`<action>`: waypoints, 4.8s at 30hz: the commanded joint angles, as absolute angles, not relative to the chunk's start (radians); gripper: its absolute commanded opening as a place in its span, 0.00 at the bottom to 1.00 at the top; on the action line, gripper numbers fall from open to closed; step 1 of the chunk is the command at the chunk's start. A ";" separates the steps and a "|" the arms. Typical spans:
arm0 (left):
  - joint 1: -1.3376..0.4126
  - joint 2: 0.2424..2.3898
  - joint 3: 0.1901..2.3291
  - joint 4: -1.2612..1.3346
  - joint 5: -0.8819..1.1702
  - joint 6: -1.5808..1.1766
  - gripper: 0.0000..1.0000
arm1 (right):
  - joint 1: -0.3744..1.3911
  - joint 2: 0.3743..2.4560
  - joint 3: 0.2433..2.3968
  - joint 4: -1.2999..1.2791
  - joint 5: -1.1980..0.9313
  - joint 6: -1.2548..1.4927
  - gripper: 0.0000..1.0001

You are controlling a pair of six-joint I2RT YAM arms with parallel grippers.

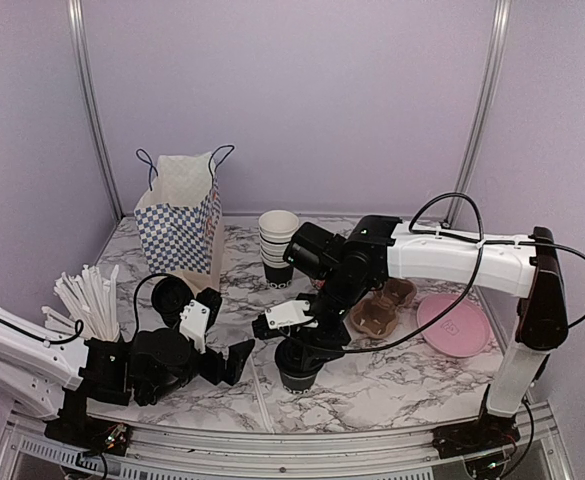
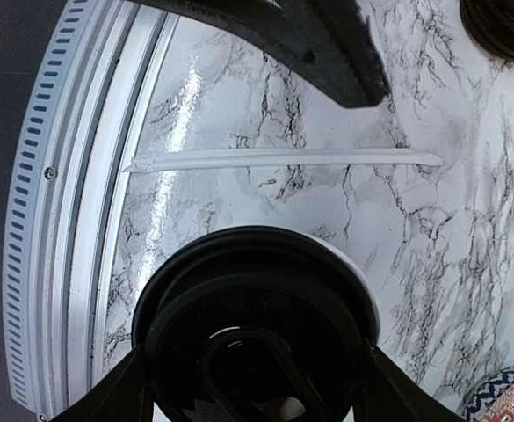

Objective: Pack the takeout coffee

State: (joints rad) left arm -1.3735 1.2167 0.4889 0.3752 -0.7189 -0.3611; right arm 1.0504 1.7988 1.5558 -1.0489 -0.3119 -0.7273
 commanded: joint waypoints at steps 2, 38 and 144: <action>-1.376 1.208 0.480 0.362 -0.763 -0.357 0.99 | 1.061 1.789 1.593 -1.068 -0.322 -0.705 0.71; -1.376 1.246 0.499 0.361 -0.731 -0.335 0.99 | 1.062 1.798 1.566 -1.064 -0.344 -0.722 0.68; -1.192 1.459 0.776 0.201 -0.119 -0.877 0.38 | 0.656 1.756 1.240 -0.878 -0.989 -0.465 0.47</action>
State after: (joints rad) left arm -1.1965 1.4410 0.7479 0.1772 -0.1364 -0.8898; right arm 0.6483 1.7340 1.1973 -0.8539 -0.9619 -0.4473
